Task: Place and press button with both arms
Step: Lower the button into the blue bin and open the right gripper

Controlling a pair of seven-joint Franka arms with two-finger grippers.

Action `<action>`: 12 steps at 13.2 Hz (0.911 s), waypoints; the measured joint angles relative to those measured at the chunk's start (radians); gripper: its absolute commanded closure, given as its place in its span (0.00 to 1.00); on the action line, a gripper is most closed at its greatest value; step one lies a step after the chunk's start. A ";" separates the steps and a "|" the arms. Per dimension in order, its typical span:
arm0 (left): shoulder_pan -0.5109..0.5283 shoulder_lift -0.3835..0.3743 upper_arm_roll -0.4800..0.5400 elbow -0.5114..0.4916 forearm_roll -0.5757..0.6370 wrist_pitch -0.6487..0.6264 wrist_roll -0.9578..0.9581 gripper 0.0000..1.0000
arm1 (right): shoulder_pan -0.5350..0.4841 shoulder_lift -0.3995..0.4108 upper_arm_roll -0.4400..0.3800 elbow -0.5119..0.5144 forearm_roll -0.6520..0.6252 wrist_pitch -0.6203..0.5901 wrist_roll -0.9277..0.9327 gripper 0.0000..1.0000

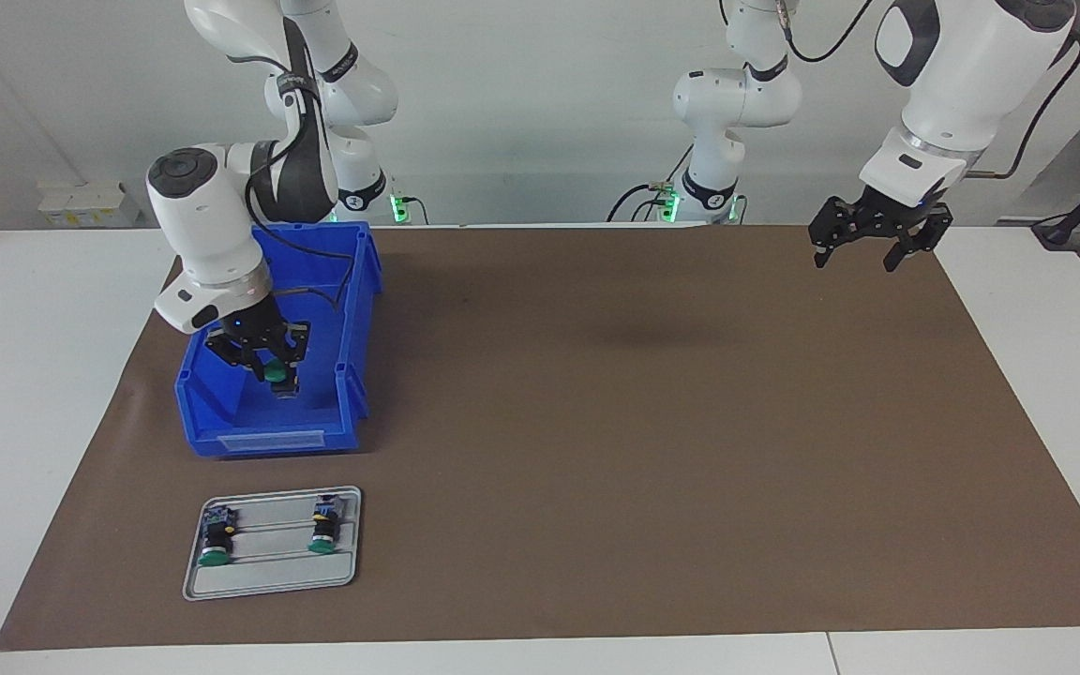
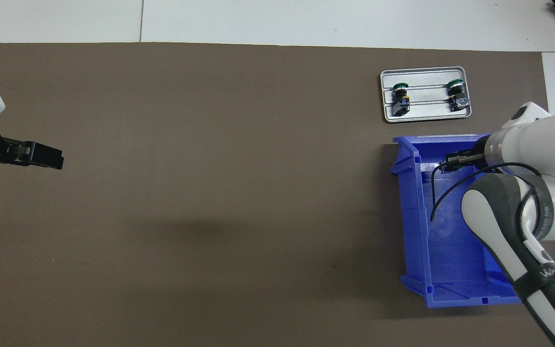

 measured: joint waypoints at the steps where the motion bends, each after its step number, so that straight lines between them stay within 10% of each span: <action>1: 0.000 0.000 0.000 0.000 0.000 0.000 0.000 0.00 | -0.003 0.020 0.000 -0.001 0.003 0.024 -0.016 1.00; 5: 0.000 0.000 0.000 0.000 0.000 0.000 0.000 0.00 | -0.004 0.087 0.001 -0.003 0.007 0.107 -0.031 1.00; 6: 0.000 0.000 0.000 0.000 0.000 0.000 0.000 0.00 | -0.004 0.094 0.001 -0.005 0.007 0.114 -0.031 0.88; 8: 0.000 0.000 0.000 0.000 0.000 0.000 0.000 0.00 | -0.004 0.098 0.001 -0.005 0.007 0.118 -0.031 0.20; 12: 0.000 0.000 0.000 0.000 0.000 0.000 0.000 0.00 | -0.004 0.097 0.002 -0.002 0.010 0.118 -0.028 0.06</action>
